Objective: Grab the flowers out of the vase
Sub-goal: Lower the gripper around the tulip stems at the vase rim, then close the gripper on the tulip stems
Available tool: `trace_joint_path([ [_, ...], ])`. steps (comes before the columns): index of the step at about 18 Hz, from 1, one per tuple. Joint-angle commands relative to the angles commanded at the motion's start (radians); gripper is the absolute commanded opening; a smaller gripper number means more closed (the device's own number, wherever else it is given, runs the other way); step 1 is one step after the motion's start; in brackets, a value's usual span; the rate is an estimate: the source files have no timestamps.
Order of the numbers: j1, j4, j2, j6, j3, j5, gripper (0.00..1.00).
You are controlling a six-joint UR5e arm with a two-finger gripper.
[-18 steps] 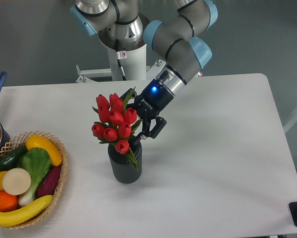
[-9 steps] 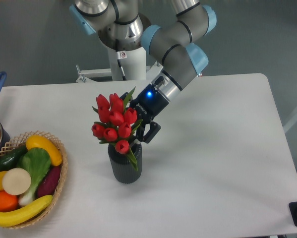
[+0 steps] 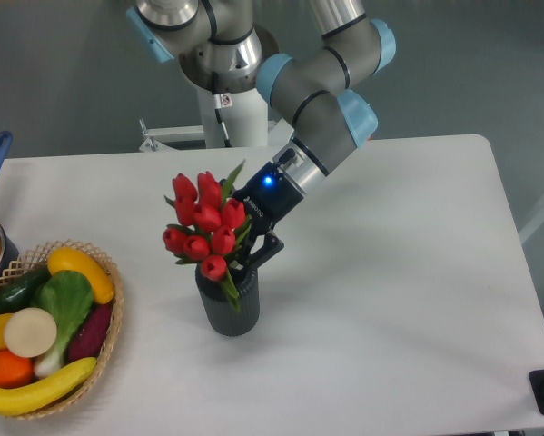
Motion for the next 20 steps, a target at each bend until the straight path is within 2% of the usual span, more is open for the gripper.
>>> trace_joint_path([
  [4,0.008,0.0,0.002,-0.002,-0.002,-0.003,0.53],
  [6,0.012,0.0,0.0,-0.002,-0.002,-0.003,0.44],
  [11,0.026,0.0,0.002,-0.005,-0.003,-0.029,0.43],
  [12,0.029,-0.002,0.002,-0.012,-0.005,-0.032,0.37],
  [20,0.031,0.0,0.005,-0.035,0.006,-0.097,0.36],
])
